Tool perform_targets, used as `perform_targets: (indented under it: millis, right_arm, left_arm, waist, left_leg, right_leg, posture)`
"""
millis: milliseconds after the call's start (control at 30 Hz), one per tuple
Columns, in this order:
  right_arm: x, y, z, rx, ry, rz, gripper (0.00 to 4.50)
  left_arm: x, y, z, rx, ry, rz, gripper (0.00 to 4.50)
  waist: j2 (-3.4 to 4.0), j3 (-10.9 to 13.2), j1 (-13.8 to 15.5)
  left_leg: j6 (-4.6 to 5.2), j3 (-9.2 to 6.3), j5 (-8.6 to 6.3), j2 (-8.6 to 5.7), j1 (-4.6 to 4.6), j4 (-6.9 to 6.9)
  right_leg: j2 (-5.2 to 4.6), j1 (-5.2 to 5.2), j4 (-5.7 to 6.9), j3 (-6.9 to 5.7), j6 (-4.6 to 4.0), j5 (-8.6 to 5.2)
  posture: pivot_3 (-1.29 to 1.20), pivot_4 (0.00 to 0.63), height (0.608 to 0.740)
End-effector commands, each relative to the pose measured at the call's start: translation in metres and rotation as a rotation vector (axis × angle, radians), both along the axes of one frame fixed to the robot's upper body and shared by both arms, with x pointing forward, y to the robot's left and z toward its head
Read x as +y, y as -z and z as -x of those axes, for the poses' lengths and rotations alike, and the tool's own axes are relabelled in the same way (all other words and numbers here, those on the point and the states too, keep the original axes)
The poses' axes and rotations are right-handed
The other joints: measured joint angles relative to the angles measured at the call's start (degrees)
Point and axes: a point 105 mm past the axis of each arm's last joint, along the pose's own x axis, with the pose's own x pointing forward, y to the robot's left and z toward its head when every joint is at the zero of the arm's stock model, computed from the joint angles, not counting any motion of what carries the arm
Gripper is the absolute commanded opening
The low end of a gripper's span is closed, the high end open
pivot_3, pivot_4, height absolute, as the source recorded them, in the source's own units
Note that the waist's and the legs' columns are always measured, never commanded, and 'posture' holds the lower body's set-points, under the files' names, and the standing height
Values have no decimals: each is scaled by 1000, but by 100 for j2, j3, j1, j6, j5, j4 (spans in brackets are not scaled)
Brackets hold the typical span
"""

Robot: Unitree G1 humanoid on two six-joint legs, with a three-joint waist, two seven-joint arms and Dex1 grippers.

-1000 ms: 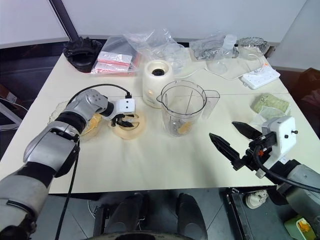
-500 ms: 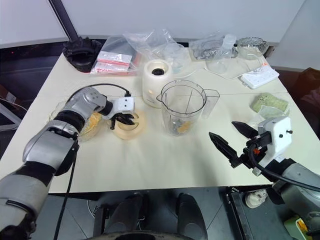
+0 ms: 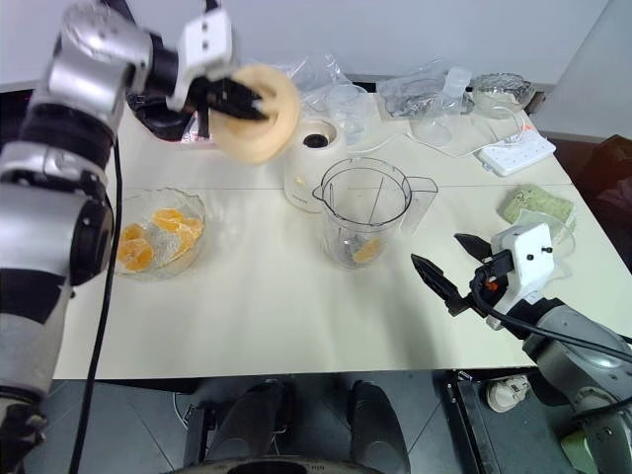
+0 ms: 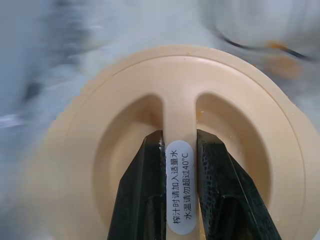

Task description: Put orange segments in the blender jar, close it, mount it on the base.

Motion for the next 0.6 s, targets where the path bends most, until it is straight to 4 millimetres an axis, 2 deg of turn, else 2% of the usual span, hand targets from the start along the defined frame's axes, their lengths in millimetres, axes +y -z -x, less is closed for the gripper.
perform_targets:
  millis: [33, 100, 233, 433, 600]
  right_arm:
    - [-3, -6, -8, -56, 22, 25, 4500]
    - [-6, -7, -15, -79, 52, 43, 4500]
    - [-16, -19, -32, -168, 174, 48, 4500]
    - [-10, -26, -43, -238, 212, 48, 4500]
    - [-3, -22, -43, -248, 236, 26, 4500]
  left_arm:
    - [-52, -46, 21, 50, 126, 184, 254]
    - [-77, -55, 34, 89, 211, 201, 254]
    - [-116, -33, 44, 250, 195, 67, 254]
    - [-142, 3, 44, 324, 169, -52, 254]
    - [-146, 34, 43, 330, 175, -190, 254]
  waist:
    - [-3, 1, 5]
    - [-6, 3, 10]
    - [3, 4, -39]
    - [12, 4, -55]
    - [14, 3, -21]
  left_leg:
    - [1, 0, 0, -2, -1, 0]
    - [1, 5, 0, -5, -8, 2]
    - [19, 10, -12, -8, 2, -1]
    - [19, 9, -12, -6, 3, -4]
    - [20, 10, -12, -5, 1, -6]
  right_leg:
    - [-1, 0, 0, 0, 3, -1]
    - [-1, 1, -5, -3, 4, -1]
    - [6, -2, 0, 13, 12, -6]
    - [13, -12, 10, 13, 12, -6]
    - [7, -14, 10, 18, 13, -6]
  posture:
    - [0, 150, 740]
    - [0, 150, 740]
    - [0, 150, 740]
    - [0, 150, 740]
    - [0, 150, 740]
